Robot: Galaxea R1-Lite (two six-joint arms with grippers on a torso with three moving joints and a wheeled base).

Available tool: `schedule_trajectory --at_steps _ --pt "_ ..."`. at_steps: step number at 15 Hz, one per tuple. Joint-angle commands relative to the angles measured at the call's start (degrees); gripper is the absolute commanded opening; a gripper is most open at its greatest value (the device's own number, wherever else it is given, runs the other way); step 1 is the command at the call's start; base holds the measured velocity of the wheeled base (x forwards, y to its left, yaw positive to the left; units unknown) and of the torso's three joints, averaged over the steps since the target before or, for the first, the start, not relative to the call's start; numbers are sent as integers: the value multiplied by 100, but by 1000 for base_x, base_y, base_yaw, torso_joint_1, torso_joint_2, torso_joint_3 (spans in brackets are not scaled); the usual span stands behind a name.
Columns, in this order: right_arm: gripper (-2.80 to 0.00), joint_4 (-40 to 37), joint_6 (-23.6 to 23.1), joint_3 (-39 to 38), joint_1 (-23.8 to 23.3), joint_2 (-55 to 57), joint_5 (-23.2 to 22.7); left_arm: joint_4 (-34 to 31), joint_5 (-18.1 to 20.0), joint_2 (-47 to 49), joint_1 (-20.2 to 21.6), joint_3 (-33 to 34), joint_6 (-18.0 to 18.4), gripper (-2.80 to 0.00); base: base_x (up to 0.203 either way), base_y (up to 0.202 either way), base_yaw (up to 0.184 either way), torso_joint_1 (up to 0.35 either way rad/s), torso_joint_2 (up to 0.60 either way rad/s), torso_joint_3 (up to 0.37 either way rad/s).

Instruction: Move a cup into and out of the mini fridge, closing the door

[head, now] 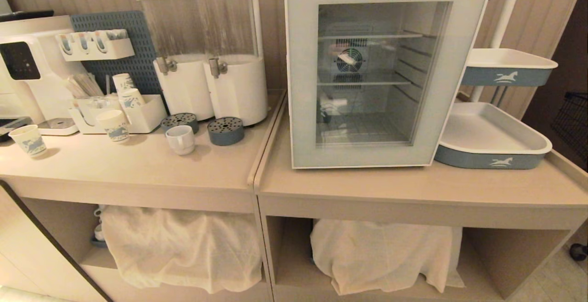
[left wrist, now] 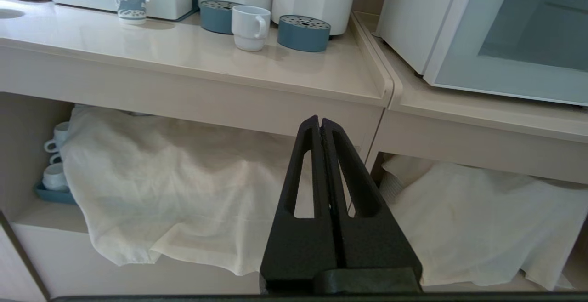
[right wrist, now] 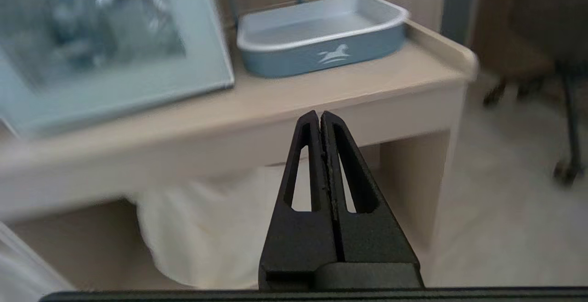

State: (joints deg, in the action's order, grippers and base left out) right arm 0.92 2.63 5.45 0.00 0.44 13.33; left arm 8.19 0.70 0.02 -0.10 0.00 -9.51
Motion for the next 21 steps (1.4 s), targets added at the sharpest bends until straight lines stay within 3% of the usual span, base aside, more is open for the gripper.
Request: schedule_trajectory --at_steps 1,2,4,13,21 --pt "-280 213 -245 -602 0 -40 -406 7 1 -29 1 229 -7 -280 0 0 0 0 0 0" --pt "-280 -91 -326 -488 1 -25 -1037 7 1 -29 1 229 -7 -280 0 0 0 0 0 0" --pt "-280 -866 -430 -270 7 -32 -1420 7 1 -29 1 229 -7 -280 0 0 0 0 0 0" --pt "-280 -840 -211 -263 0 -44 -1394 7 1 -29 1 229 -7 -280 0 6 -1 0 -1 0" --pt "-280 -840 -211 -263 0 -44 -1403 7 9 -29 1 229 -7 -280 0 182 -2 3 3 2"
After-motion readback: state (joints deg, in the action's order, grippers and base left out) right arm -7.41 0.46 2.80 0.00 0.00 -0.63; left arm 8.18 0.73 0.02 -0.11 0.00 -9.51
